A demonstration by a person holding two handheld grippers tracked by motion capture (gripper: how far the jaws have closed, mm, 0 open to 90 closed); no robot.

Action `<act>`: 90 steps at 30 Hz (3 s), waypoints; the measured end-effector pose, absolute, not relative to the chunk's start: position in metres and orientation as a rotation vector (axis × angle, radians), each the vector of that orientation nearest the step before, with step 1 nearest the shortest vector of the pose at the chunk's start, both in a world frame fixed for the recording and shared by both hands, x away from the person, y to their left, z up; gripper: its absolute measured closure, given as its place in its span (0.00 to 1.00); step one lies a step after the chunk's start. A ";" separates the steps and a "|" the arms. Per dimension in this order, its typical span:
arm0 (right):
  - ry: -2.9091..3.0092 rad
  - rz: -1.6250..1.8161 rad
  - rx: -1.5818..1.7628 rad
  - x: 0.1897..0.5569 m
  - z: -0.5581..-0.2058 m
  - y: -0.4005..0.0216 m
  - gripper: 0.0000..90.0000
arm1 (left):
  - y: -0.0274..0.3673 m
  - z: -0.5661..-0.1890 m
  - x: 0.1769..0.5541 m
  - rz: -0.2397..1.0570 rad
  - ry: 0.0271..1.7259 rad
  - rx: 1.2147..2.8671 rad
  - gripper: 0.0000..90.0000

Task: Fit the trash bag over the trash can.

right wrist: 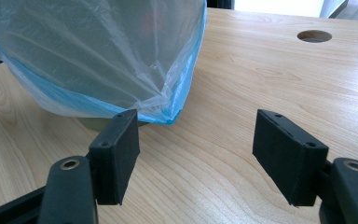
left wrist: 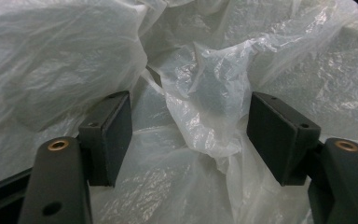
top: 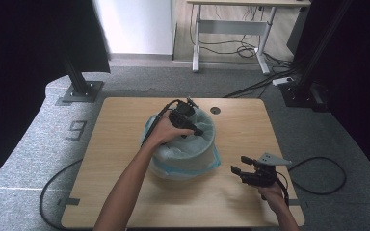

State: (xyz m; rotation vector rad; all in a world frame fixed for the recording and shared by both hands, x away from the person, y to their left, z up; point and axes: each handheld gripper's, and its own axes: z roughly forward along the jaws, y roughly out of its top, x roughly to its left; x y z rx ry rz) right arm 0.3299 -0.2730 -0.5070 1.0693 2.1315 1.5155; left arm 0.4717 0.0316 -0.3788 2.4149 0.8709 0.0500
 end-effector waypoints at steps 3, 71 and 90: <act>2.135 1.508 1.063 0.330 -0.507 -0.272 0.34 | 0.036 -0.372 0.469 0.058 0.857 2.384 0.35; 2.142 1.483 1.066 0.329 -0.509 -0.271 0.36 | 0.063 -0.366 0.411 0.044 0.850 2.483 0.39; 2.141 1.474 1.064 0.327 -0.509 -0.271 0.36 | 0.113 -0.340 0.381 0.142 0.758 2.202 0.36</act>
